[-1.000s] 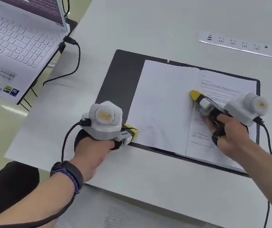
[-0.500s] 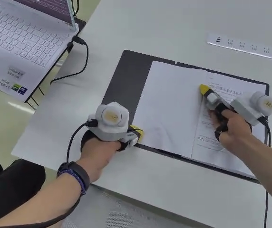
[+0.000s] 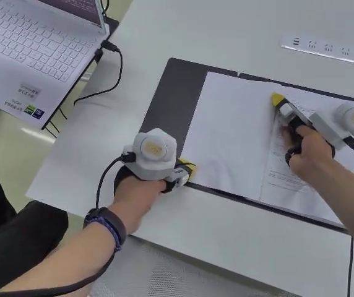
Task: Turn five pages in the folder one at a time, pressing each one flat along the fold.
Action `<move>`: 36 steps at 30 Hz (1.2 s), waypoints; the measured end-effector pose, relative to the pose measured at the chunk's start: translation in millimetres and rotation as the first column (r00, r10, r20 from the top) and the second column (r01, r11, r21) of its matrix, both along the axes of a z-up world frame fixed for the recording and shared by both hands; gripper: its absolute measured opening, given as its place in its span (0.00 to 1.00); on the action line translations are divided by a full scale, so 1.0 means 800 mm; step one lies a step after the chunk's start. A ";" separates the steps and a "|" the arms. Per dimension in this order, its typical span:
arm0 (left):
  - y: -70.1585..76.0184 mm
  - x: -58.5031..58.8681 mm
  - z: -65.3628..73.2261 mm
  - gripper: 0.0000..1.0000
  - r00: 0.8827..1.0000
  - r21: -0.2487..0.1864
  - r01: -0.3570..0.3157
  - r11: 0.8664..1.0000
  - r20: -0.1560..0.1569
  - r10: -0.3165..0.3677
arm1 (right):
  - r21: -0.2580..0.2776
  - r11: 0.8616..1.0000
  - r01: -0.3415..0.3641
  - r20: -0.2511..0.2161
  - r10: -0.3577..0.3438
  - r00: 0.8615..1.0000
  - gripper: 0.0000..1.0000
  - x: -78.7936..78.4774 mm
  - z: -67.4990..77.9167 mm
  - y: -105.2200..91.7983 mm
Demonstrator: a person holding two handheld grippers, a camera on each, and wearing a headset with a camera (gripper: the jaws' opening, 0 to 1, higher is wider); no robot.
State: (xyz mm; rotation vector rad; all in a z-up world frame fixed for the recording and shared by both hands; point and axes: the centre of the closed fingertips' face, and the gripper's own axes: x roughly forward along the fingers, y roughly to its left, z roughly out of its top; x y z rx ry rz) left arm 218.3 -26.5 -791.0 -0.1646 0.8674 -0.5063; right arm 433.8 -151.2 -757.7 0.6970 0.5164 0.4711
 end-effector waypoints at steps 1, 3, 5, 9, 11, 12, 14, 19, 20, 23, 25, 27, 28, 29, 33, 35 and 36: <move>0.000 0.000 0.000 0.00 1.000 0.001 0.000 1.000 0.001 0.000 | -0.002 1.000 0.001 0.001 -0.001 1.000 0.00 0.001 0.001 0.001; 0.000 0.000 0.000 0.00 1.000 0.004 0.001 1.000 0.003 -0.001 | -0.013 1.000 0.004 0.003 -0.004 1.000 0.00 0.007 0.003 0.004; 0.000 0.000 0.000 0.00 1.000 0.003 -0.001 1.000 0.004 0.001 | -0.020 1.000 0.002 0.005 -0.002 1.000 0.00 0.015 0.002 0.005; 0.000 0.001 0.000 0.00 1.000 0.001 -0.007 1.000 0.000 0.007 | 0.009 0.999 0.038 -0.003 -0.038 0.999 0.00 0.032 0.000 0.000; 0.001 0.001 0.000 0.00 1.000 0.001 -0.021 1.000 -0.003 0.021 | 0.012 0.999 0.047 -0.001 -0.047 0.999 0.00 0.040 -0.002 -0.001; 0.001 0.001 0.000 0.00 1.000 0.003 -0.024 1.000 -0.003 0.024 | 0.016 0.999 0.049 0.001 -0.049 0.999 0.00 0.043 -0.002 -0.001; 0.000 0.001 0.000 0.00 1.000 0.011 -0.023 1.000 0.003 0.023 | 0.026 0.998 0.053 -0.004 -0.053 0.999 0.00 0.046 -0.001 -0.002; 0.001 0.000 0.000 0.00 1.000 0.006 -0.021 1.000 0.003 0.021 | -0.002 1.000 0.030 0.011 -0.030 0.999 0.00 0.043 -0.003 -0.001; 0.001 -0.001 0.000 0.00 1.000 0.006 -0.019 1.000 0.001 0.019 | -0.002 1.000 0.027 0.010 -0.027 1.000 0.00 0.042 -0.003 -0.001; 0.001 -0.001 0.000 0.00 1.000 0.004 -0.021 1.000 -0.002 0.021 | -0.010 1.000 -0.009 0.007 0.009 1.000 0.00 0.030 -0.004 0.002; 0.001 -0.001 0.000 0.00 1.000 0.000 -0.028 1.000 -0.003 0.028 | -0.033 0.997 -0.067 0.029 0.068 0.997 0.00 0.016 -0.004 0.007; 0.001 -0.002 0.001 0.00 1.000 0.003 -0.027 1.000 -0.002 0.027 | -0.047 0.995 -0.088 0.040 0.090 0.995 0.00 0.005 -0.002 0.009; 0.000 -0.001 0.000 0.00 1.000 0.004 -0.025 1.000 -0.001 0.025 | -0.054 0.995 -0.088 0.040 0.090 0.995 0.00 0.000 -0.001 0.008; 0.000 -0.001 0.000 0.00 1.000 0.004 -0.025 1.000 -0.001 0.025 | -0.054 0.994 -0.090 0.039 0.092 0.995 0.00 -0.004 0.000 0.009; 0.000 -0.001 0.001 0.00 1.000 0.002 -0.024 1.000 0.002 0.024 | -0.001 0.995 -0.104 0.021 0.104 0.994 0.00 -0.027 0.006 0.012; 0.000 -0.001 0.001 0.00 1.000 0.003 -0.022 1.000 0.005 0.022 | 0.005 0.992 -0.127 0.022 0.127 0.992 0.00 -0.039 0.006 0.013; 0.000 -0.001 0.001 0.00 1.000 0.005 -0.021 1.000 0.005 0.021 | 0.005 0.991 -0.134 0.022 0.134 0.991 0.00 -0.043 0.007 0.013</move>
